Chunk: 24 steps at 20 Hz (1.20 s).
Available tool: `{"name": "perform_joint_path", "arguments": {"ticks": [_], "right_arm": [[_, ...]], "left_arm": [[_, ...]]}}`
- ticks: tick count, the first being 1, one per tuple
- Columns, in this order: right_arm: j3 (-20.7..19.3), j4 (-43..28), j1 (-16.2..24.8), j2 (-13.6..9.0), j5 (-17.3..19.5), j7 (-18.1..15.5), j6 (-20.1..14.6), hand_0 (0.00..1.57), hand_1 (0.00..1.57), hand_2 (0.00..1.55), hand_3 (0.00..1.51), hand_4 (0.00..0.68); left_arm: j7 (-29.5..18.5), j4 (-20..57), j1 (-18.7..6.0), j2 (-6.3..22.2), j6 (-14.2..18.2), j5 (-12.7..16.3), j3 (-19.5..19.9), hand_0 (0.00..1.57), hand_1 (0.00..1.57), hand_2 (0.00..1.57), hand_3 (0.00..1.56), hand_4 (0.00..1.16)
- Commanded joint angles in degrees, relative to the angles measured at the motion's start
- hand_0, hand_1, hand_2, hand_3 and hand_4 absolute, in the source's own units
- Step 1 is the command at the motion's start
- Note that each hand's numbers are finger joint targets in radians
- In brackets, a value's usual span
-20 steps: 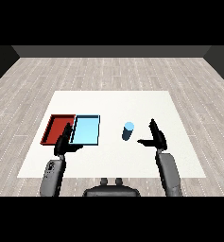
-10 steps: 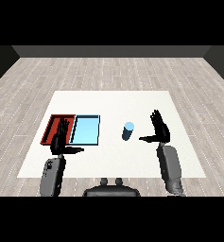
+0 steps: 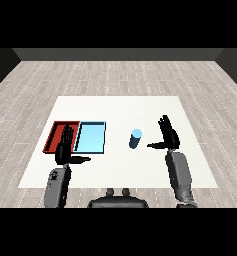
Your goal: Pick the blue can and put it in the blue box
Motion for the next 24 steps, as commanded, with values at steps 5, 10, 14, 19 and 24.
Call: {"name": "perform_joint_path", "arguments": {"ticks": [5, 10, 14, 19, 24], "right_arm": [[0.3, 2.5, -3.1, 1.7, -1.0, -0.2, -1.0, 0.00, 0.00, 0.00, 0.00, 0.000], [1.8, 6.1, -3.6, 4.2, -0.8, -1.0, -1.9, 0.00, 0.00, 0.00, 0.00, 0.000], [1.7, 9.0, -2.4, 6.1, -1.8, -3.0, -2.0, 0.00, 0.00, 0.00, 0.00, 0.000], [2.3, 10.9, -5.4, 7.5, -2.1, -2.8, -3.9, 0.00, 0.00, 0.00, 0.00, 0.000], [2.2, 14.7, -1.8, 6.9, -3.3, -7.2, -1.3, 0.00, 0.00, 0.00, 0.00, 0.000]], "left_arm": [[1.5, 0.4, -1.6, 3.1, -3.7, 4.0, 3.7, 0.00, 0.00, 0.00, 0.00, 0.00], [1.6, -3.2, 1.4, -1.6, 0.7, -0.1, -1.1, 0.00, 0.00, 0.00, 0.00, 0.00], [0.5, -2.6, 2.0, 0.6, -2.0, 2.1, 1.5, 0.00, 0.00, 0.00, 0.00, 0.00], [0.8, -5.1, 4.1, -1.9, -0.1, -0.6, -1.4, 0.00, 0.00, 0.00, 0.00, 0.00], [-2.7, 1.2, 0.9, 0.4, -2.8, 2.4, 2.5, 0.00, 0.00, 0.00, 0.00, 0.00]]}}
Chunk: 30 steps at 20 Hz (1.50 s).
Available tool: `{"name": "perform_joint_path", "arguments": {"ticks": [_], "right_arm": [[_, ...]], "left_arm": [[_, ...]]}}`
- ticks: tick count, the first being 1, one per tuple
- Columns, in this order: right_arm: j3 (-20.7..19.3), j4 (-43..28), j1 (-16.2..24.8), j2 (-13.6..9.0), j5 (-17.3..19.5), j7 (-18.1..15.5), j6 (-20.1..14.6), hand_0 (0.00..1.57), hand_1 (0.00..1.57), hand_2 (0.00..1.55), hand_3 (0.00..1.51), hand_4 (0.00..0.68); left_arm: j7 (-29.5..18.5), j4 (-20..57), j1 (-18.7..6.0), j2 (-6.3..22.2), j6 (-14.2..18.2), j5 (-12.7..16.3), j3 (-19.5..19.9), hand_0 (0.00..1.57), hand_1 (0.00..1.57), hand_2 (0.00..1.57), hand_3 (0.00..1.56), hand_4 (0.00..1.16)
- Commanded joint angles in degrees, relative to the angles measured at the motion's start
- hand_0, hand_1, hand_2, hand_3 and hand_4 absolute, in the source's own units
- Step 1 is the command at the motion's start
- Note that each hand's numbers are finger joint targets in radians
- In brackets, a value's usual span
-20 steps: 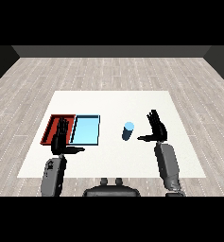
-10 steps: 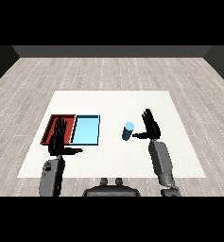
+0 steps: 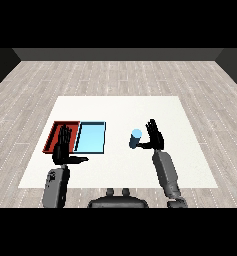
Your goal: Pick the blue can and put it in the blue box
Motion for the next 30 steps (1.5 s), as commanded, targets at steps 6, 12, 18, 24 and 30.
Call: {"name": "perform_joint_path", "arguments": {"ticks": [6, 12, 18, 24, 30], "right_arm": [[2.7, 10.2, -1.2, 1.3, -0.8, -7.3, -0.4, 0.00, 0.00, 0.00, 0.00, 0.000], [-0.3, 19.4, -8.2, 1.1, -1.8, -9.3, -0.5, 0.00, 0.00, 0.00, 0.00, 0.000], [0.6, 16.4, -9.1, -0.5, -4.8, -4.3, -0.2, 0.00, 0.00, 0.00, 0.00, 0.000], [3.8, 21.1, -9.5, 1.4, -4.4, -8.7, -2.3, 0.00, 0.00, 0.00, 0.00, 0.000], [3.9, 30.2, -13.3, 1.4, -4.3, -13.4, -1.4, 0.00, 0.00, 0.00, 0.00, 0.000]], "left_arm": [[0.3, 1.8, -3.3, -1.3, 2.6, -2.4, -1.0, 0.00, 0.00, 0.00, 0.00, 0.00], [2.7, 0.0, -2.2, -0.3, 0.8, 1.0, 0.5, 0.00, 0.00, 0.00, 0.00, 0.00], [0.4, 3.2, -2.6, 1.3, -1.6, 1.8, 1.9, 0.00, 0.00, 0.00, 0.00, 0.00], [-0.7, 1.8, -0.3, 1.2, -1.3, 0.8, 2.0, 0.00, 0.00, 0.00, 0.00, 0.00], [1.3, -2.3, 2.9, 0.8, -1.2, 1.5, 1.5, 0.00, 0.00, 0.00, 0.00, 0.00]]}}
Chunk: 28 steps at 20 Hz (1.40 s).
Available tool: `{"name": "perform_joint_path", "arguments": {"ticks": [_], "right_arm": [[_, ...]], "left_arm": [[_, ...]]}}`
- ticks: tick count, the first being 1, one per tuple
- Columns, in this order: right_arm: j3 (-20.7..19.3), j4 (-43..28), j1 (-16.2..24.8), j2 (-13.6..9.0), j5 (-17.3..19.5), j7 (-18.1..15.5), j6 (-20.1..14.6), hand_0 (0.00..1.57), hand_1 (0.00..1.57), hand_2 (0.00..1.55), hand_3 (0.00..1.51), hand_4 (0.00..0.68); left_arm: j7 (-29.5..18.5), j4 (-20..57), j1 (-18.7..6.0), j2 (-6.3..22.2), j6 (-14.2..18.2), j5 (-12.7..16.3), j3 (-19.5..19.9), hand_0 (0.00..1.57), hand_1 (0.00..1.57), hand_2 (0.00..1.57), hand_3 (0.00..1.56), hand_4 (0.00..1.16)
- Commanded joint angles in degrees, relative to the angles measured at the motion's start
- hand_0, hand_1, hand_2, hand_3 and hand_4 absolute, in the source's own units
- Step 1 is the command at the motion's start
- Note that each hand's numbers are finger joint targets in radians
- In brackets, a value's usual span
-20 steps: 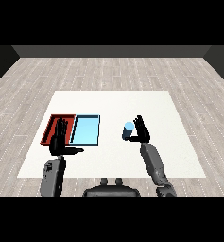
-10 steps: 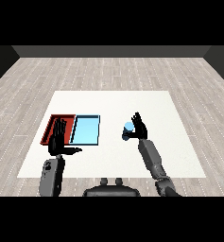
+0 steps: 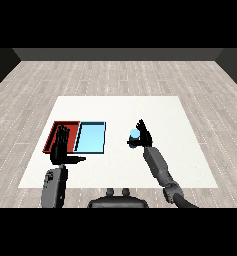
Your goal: Pick the blue can and put it in the blue box
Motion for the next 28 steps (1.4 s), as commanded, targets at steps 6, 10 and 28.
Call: {"name": "perform_joint_path", "arguments": {"ticks": [6, 10, 28], "right_arm": [[2.6, 6.6, -2.9, 0.4, -2.1, -2.9, -7.2, 0.00, 0.00, 0.00, 0.00, 0.000], [1.0, 10.8, -6.3, 0.4, 1.7, -5.9, -17.9, 1.53, 1.53, 1.49, 1.45, 0.658], [7.2, -9.4, -2.1, -5.5, 9.2, 6.2, -21.0, 1.46, 1.46, 1.45, 1.40, 0.623]], "left_arm": [[1.7, -4.0, 1.8, -1.8, 2.0, -1.1, -1.5, 0.00, 0.00, 0.00, 0.00, 0.00], [0.7, -2.3, 1.9, -0.7, 0.7, -0.9, -0.9, 0.00, 0.00, 0.00, 0.00, 0.00], [3.6, -1.9, 0.0, -2.0, 0.2, -4.0, -6.4, 0.00, 0.00, 0.00, 0.00, 0.00]]}}
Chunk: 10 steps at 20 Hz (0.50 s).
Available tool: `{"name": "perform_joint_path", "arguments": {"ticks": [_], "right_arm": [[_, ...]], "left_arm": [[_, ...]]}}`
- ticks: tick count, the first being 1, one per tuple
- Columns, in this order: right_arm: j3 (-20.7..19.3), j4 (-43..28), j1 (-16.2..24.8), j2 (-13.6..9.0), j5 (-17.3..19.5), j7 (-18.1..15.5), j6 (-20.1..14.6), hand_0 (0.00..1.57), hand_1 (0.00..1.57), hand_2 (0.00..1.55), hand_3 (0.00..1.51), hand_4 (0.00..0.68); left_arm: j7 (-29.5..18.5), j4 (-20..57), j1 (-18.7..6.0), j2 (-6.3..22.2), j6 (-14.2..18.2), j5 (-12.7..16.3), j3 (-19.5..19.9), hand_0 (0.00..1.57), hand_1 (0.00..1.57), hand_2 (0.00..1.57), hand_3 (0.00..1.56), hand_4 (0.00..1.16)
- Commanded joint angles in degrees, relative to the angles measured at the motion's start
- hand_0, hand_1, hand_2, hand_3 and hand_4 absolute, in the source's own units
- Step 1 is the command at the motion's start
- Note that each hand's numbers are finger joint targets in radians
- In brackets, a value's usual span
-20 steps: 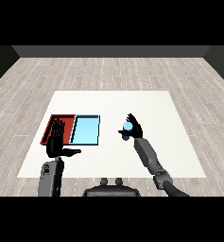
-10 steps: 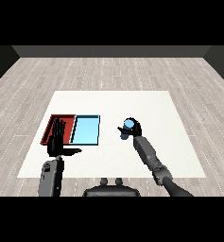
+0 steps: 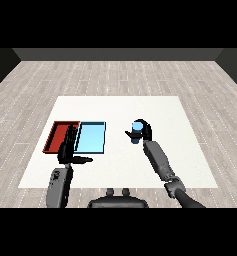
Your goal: Pick the blue can and put it in the blue box
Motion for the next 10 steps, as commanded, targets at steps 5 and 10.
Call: {"name": "perform_joint_path", "arguments": {"ticks": [5, 10], "right_arm": [[4.1, -16.5, 4.7, -4.1, 3.9, 4.9, 0.1, 1.44, 1.44, 1.45, 1.40, 0.615], [3.2, -19.2, 1.4, -5.5, 6.5, 10.4, -0.4, 1.42, 1.42, 1.45, 1.40, 0.616]], "left_arm": [[3.3, 1.5, 1.4, -0.8, -1.2, -2.7, -5.7, 0.00, 0.00, 0.00, 0.00, 0.00], [5.3, 5.2, -3.2, -2.7, 3.3, -4.2, -8.7, 0.00, 0.00, 0.00, 0.00, 0.00]]}}
